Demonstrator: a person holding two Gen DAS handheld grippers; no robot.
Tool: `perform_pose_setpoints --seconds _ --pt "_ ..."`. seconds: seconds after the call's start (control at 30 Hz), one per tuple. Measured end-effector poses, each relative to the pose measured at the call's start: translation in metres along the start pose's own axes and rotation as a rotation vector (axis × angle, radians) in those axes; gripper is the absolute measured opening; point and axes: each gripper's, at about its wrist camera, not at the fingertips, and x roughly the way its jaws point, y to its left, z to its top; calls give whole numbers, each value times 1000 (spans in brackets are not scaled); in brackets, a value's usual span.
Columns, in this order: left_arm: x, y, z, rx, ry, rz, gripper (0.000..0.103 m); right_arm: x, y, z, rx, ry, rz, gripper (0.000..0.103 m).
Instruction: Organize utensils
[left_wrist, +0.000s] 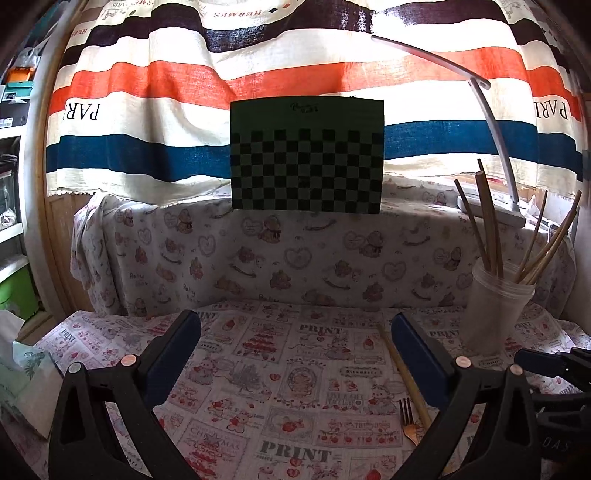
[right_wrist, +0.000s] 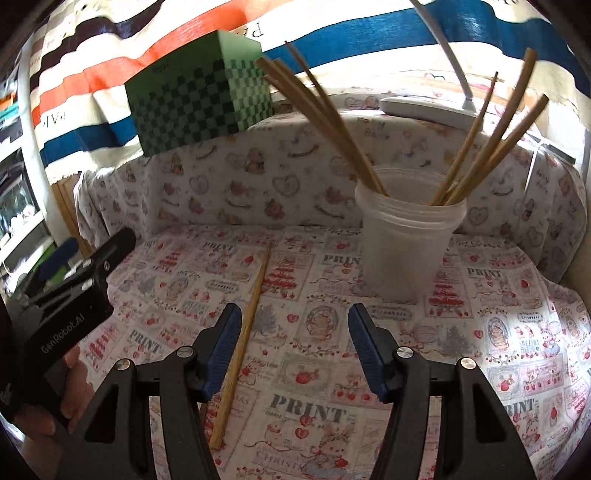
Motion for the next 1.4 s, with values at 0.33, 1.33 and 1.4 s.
perform_pose_setpoints --seconds 0.33,1.33,1.4 --pt "3 3 2 -20 5 52 102 23 30 -19 -138 159 23 62" --pt "69 -33 -19 -42 544 -353 32 2 -36 11 154 47 23 8" --pt "73 -37 -22 -66 584 -370 30 1 -35 11 157 44 33 8"
